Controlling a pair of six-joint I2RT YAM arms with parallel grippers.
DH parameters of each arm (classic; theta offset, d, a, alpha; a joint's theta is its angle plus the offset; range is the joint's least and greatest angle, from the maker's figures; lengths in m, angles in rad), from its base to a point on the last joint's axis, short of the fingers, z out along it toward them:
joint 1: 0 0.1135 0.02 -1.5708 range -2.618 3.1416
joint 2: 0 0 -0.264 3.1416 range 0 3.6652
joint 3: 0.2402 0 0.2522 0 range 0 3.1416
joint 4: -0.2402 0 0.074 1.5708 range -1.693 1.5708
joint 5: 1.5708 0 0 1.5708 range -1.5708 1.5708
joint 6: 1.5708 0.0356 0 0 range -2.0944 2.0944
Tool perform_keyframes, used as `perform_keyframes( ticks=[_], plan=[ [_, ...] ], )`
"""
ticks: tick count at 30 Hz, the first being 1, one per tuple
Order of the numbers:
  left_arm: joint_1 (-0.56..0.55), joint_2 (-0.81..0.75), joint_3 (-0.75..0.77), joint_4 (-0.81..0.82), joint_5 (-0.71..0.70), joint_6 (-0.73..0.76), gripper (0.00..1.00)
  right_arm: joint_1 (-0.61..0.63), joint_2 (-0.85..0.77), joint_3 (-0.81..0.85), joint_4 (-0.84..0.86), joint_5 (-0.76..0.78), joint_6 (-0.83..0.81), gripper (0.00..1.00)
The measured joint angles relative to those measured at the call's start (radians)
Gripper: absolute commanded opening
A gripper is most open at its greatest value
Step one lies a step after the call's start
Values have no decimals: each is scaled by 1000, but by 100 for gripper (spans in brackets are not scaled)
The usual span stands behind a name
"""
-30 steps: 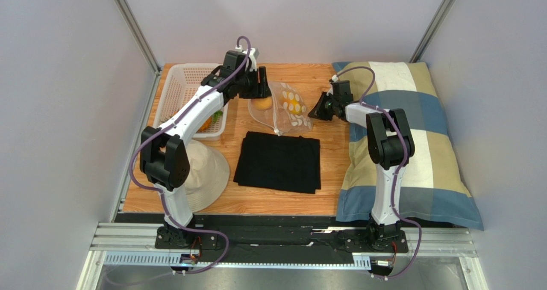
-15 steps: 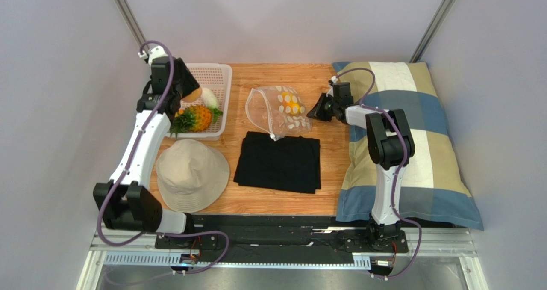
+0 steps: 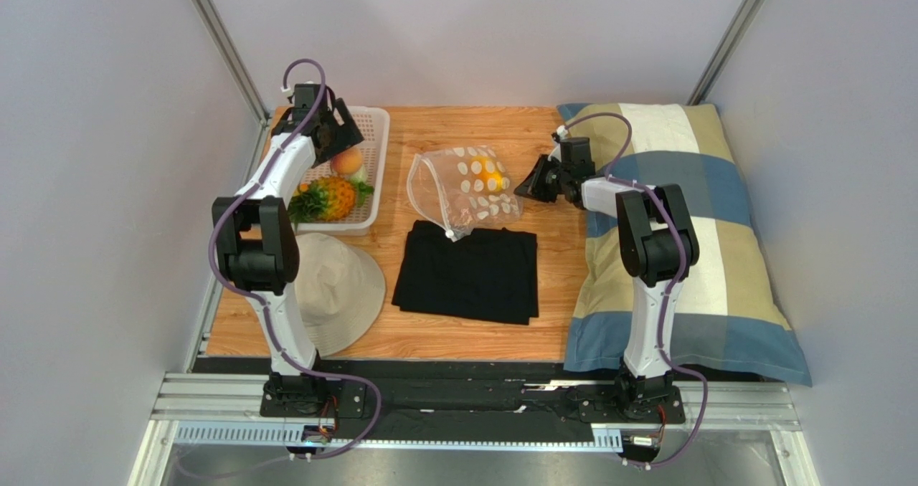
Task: Open the zip-top bag and remove the fake food
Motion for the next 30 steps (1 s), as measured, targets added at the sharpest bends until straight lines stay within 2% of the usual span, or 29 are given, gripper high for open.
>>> perform_keyframes(
  ticks=[3,6,7,10,14,18,25,30],
  plan=[
    [-4,-34,-31,5,-4,-1,96,0,-1,0,0,-1,0,0],
    [-24,-125,-134,19,-17,-2,60,0,-1,0,-1,-7,0,0],
    [-35,-169,-183,24,-24,-3,36,0,-1,0,-1,-8,0,0],
    [-95,-293,-308,45,-19,-19,13,0,-1,0,-2,-8,-1,0],
    [-206,-412,-431,110,65,-58,10,1,-1,0,-2,-8,-1,0],
    [-265,-412,-501,192,163,-111,9,3,-1,0,-2,-8,-2,0],
    [-320,-207,-509,401,334,-233,10,8,-1,4,-4,-11,-8,0],
    [-360,-71,-476,490,377,-277,11,9,-1,28,-10,-16,-10,0]
  ],
)
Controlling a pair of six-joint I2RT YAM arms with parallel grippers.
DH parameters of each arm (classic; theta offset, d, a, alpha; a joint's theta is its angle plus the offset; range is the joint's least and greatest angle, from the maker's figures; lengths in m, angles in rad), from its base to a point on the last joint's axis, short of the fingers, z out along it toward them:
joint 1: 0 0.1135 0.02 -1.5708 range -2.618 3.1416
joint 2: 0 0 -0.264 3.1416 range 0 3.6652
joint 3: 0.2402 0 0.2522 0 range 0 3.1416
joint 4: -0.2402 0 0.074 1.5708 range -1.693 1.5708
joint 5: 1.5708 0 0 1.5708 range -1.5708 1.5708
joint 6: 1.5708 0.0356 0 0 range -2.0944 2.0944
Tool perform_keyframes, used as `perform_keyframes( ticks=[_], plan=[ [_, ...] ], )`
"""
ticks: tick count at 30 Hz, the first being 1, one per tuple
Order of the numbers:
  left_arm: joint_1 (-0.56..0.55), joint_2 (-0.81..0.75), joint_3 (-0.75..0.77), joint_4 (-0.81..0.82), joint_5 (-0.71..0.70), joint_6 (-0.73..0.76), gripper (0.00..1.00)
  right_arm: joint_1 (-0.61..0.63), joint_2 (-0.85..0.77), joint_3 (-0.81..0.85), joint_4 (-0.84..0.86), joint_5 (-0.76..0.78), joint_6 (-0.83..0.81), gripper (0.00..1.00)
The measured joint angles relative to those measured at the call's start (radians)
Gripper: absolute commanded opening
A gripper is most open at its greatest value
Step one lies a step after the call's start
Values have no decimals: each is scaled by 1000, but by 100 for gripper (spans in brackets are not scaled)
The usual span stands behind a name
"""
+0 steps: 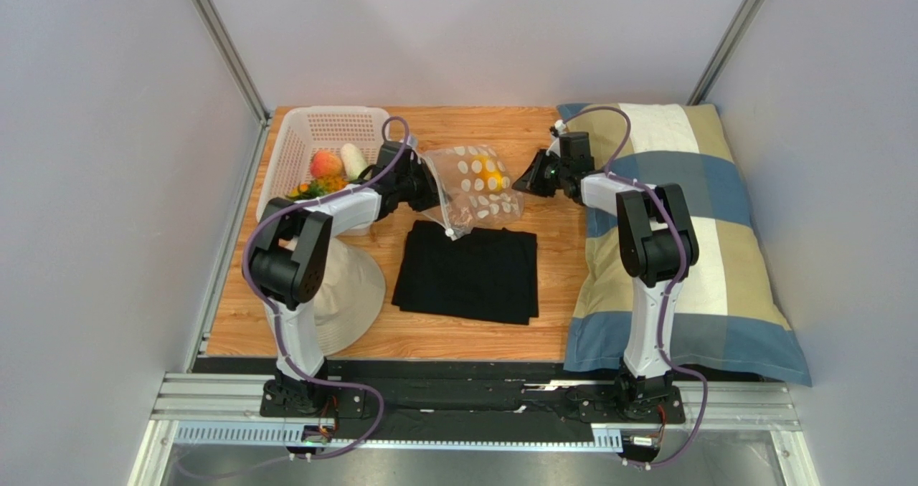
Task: Open the zip-top bag and remove the fake food
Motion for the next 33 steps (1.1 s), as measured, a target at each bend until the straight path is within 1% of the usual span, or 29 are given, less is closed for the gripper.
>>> perform_keyframes(
  ticks=[2,5,9,11,15,18,23,26,31,32,33],
  plan=[
    [-8,35,25,29,8,-14,13,0,-1,21,-17,11,-11,0],
    [-14,64,51,76,18,-25,21,1,-9,58,-66,38,-32,0],
    [-14,89,90,106,28,-28,35,0,-10,140,-108,71,-51,0],
    [-14,107,115,123,34,-27,38,1,-9,172,-105,90,-51,0],
    [-13,143,153,136,45,-19,47,2,53,283,-107,100,-51,0],
    [-13,179,192,134,52,-11,51,6,135,375,-107,99,-51,0],
    [-13,239,263,126,67,20,57,22,232,410,-114,76,-45,0],
    [-13,269,297,129,86,34,62,34,254,411,-134,61,-42,0],
    [-17,325,364,123,121,58,66,58,256,418,-149,42,-42,0],
    [-18,333,378,116,122,62,80,63,256,420,-149,38,-42,0],
    [-20,343,392,110,122,68,80,66,256,420,-147,34,-41,0]
  ],
)
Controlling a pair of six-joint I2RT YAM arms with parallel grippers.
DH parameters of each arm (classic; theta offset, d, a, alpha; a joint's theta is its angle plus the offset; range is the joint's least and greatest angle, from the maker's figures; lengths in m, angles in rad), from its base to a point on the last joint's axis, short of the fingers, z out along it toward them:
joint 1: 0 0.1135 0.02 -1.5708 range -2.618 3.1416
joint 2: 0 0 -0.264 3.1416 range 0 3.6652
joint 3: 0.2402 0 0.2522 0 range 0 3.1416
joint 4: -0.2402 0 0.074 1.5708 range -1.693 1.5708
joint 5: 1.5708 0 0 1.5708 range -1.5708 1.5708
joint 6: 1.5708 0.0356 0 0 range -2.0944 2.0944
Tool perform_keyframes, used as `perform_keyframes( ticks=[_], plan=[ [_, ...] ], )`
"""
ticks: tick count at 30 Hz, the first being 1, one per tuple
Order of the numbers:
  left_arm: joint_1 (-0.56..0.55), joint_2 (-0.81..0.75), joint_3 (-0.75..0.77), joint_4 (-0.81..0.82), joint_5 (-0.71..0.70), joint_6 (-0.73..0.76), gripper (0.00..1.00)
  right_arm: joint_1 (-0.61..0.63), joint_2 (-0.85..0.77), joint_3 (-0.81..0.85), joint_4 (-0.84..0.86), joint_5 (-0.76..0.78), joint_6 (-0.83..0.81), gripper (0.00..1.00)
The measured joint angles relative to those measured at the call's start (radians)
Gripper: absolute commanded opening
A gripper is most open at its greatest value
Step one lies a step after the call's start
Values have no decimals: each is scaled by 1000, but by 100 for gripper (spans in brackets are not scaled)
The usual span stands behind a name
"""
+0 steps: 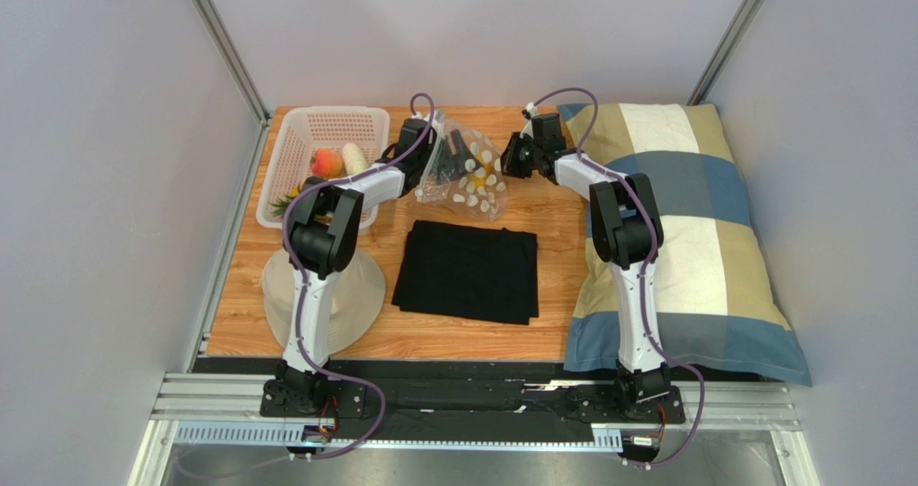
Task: Open the zip-top bag and remove the fake food
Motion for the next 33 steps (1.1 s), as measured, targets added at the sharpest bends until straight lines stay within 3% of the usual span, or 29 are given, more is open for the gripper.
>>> perform_keyframes(
  ticks=[10,16,19,20,23,25,27,30,31,33],
  plan=[
    [-5,69,104,-110,-24,34,80,10,0,0,0,-30,21,0],
    [-9,135,190,-159,-52,59,71,9,0,0,-1,-35,25,0],
    [-10,151,213,-171,-57,66,50,8,0,0,-1,-36,24,0],
    [-10,151,214,-172,-58,68,34,7,0,0,-1,-36,24,0],
    [-13,150,214,-171,-56,74,14,-8,-5,-18,5,-34,24,0],
    [-14,145,214,-177,-56,79,6,-20,-25,-60,5,-27,21,1],
    [-15,137,213,-200,-53,88,1,-44,-65,-120,-11,-13,12,7],
    [-15,117,207,-223,-44,86,0,-85,-132,-193,-31,0,-11,35],
    [-14,110,206,-225,-39,85,0,-96,-159,-217,-37,1,-17,50],
    [-14,95,206,-225,-31,81,0,-123,-216,-263,-39,-6,-39,59]
  ],
)
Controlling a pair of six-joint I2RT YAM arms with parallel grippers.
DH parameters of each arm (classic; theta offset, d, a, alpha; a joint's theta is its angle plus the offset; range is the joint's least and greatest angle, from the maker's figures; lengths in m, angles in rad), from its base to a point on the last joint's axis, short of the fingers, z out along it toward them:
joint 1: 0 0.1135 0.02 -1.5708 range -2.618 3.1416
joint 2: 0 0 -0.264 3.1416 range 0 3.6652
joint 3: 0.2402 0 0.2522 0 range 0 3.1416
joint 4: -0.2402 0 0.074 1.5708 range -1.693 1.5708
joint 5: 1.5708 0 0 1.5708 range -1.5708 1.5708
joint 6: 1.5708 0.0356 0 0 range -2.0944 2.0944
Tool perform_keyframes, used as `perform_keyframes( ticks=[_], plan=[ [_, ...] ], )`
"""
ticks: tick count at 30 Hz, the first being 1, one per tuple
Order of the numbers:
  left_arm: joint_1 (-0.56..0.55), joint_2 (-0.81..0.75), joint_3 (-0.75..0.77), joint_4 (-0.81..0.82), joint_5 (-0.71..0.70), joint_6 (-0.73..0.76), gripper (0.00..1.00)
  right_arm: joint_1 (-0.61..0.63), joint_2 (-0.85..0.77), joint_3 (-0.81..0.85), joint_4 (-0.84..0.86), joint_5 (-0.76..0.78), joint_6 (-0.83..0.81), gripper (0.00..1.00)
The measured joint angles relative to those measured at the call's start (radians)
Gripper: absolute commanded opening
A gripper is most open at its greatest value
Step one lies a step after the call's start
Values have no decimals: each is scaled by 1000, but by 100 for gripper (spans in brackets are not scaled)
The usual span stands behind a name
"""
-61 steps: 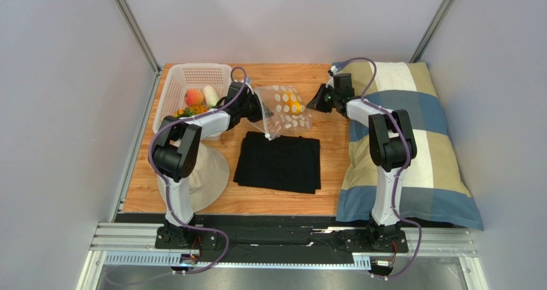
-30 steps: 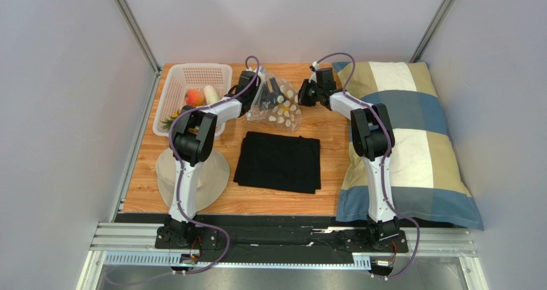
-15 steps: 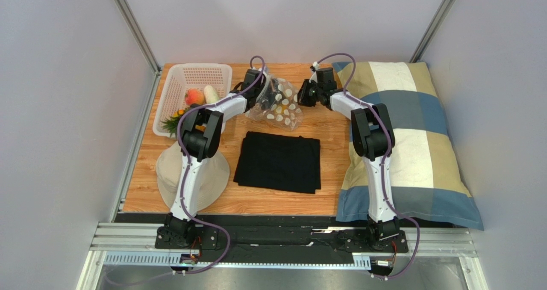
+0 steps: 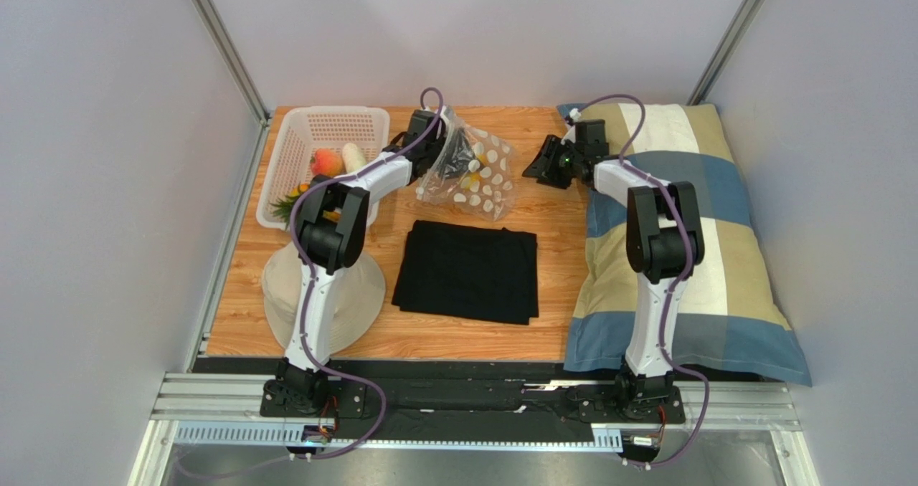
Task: Open the zip-top bag and remove the fake food
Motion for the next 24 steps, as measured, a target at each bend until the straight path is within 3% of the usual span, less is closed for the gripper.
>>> perform_keyframes(
  ticks=[1,4,11,14,18,19,20,24],
  plan=[
    [0,-8,0,0,3,-2,0,-10,-27,-22,6,-6,-7,65],
    [0,-31,4,0,3,-13,0,-16,-89,-88,38,-41,-10,69],
    [8,-52,32,-7,14,-43,0,7,-87,-131,104,-162,-9,74],
    [12,-63,32,-18,28,-48,0,15,-71,-129,121,-185,-8,71],
    [13,-79,29,-34,39,-49,0,18,-5,-81,106,-179,-3,54],
    [13,-85,23,-37,40,-49,0,18,14,-67,98,-170,-3,38],
    [13,-93,15,-42,40,-49,0,19,32,-53,89,-164,2,30],
    [13,-127,-29,-55,56,-49,0,23,109,22,74,-165,50,19]
  ],
)
